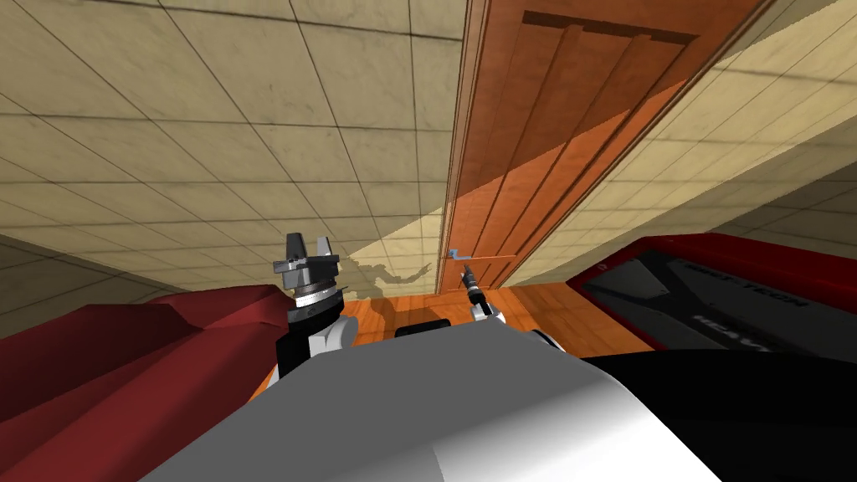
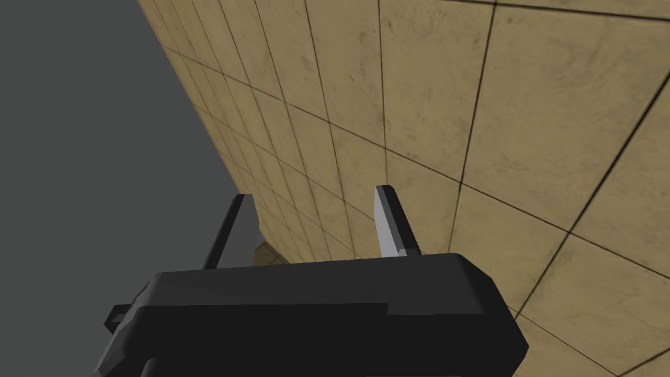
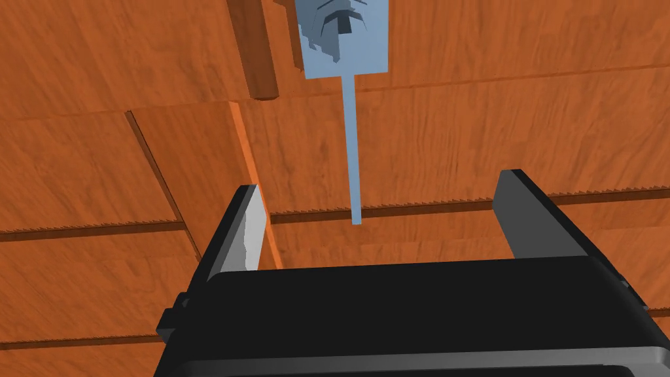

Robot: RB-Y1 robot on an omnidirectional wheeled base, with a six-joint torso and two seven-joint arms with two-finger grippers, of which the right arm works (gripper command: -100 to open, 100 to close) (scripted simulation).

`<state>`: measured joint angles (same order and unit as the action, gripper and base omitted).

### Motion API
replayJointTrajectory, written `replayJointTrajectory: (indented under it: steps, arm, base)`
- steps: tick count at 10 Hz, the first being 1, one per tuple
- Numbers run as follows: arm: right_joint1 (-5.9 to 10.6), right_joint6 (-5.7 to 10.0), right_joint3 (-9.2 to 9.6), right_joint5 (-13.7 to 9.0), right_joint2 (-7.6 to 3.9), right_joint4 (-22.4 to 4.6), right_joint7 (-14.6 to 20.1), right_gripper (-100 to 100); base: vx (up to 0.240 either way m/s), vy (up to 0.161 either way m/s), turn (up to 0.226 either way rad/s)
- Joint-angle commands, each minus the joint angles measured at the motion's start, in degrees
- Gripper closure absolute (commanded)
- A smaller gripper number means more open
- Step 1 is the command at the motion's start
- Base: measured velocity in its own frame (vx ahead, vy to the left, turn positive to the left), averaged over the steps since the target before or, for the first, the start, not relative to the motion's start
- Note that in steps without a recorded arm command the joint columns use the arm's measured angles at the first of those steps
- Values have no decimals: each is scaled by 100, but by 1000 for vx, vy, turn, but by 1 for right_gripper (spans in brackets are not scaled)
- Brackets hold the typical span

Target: Pull the door open

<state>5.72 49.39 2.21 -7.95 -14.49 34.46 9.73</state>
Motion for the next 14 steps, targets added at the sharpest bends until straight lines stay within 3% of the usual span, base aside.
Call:
replayJointTrajectory:
  steps: [1, 6, 7, 8, 10, 11, 12, 14]
  arm:
    - [-70, 42, -130, -69, -97, -15, 51, -100]
    - [-135, 288, -510, -270, -337, -383, 173, -100]
    - [-135, 288, -510, -270, -337, -178, 173, -100]
    - [-135, 288, -510, -270, -337, -150, 173, -100]
    - [-135, 288, -510, -270, -337, -383, 173, -100]
    - [-108, 306, -509, -269, -327, -358, 168, -100]
    - [-108, 306, -509, -269, -327, -358, 168, 100]
    - [-108, 306, -509, -269, -327, -358, 168, 100]
  base:
    - [156, 34, 254]
    - [146, -2, 205]
    - [122, -30, 130]
    - [57, -26, -10]
    - [1, -2, -16]
    - [0, 0, 0]
    - [0, 0, 0]
    - [0, 0, 0]
